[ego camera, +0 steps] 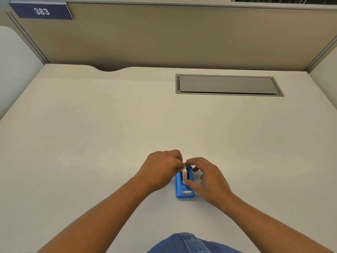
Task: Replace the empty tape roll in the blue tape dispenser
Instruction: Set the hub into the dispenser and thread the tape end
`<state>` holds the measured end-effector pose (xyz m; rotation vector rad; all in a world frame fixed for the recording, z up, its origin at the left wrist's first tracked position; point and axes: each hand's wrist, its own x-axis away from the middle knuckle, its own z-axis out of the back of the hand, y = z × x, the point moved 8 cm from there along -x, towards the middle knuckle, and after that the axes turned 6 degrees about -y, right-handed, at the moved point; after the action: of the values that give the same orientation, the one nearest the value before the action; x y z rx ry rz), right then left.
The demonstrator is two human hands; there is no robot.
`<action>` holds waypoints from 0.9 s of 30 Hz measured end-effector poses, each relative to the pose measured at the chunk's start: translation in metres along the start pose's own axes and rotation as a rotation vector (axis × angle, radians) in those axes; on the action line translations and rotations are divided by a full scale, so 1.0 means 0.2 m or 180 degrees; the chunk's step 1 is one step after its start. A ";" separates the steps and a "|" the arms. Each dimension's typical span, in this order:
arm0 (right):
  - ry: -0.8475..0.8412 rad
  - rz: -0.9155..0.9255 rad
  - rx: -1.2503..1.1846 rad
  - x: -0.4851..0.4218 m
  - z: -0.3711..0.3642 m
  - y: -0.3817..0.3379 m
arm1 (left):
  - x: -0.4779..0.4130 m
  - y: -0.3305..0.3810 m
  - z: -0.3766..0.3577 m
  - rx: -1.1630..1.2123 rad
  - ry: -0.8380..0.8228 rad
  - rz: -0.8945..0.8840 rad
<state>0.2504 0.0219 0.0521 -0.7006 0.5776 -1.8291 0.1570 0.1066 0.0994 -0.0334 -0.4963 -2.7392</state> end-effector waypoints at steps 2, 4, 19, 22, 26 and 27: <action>-0.0001 0.0006 0.0025 0.00 0.00 0.00 | -0.01 0.01 0.00 -0.0162 -0.0062 -0.0057; 0.0002 0.0013 0.0022 0.00 0.00 0.00 | -0.02 0.03 0.00 -0.0366 -0.0139 -0.0129; -0.0118 -0.0036 0.0094 0.02 -0.02 -0.01 | -0.04 0.02 -0.02 -0.0263 -0.0084 0.0186; -0.0080 -0.0007 0.0038 0.02 -0.01 -0.01 | -0.02 0.00 -0.03 -0.0063 0.0006 0.0304; 0.0054 0.0052 0.0035 0.02 -0.01 -0.03 | -0.01 -0.04 -0.04 0.0408 0.0052 0.0561; 0.0057 0.0031 0.0031 0.02 -0.01 -0.03 | -0.01 -0.05 -0.05 0.0484 0.0063 0.0617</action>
<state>0.2437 0.0199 0.0559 -0.6746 0.5826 -1.8298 0.1551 0.1132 0.0866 -0.0153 -0.6583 -2.5042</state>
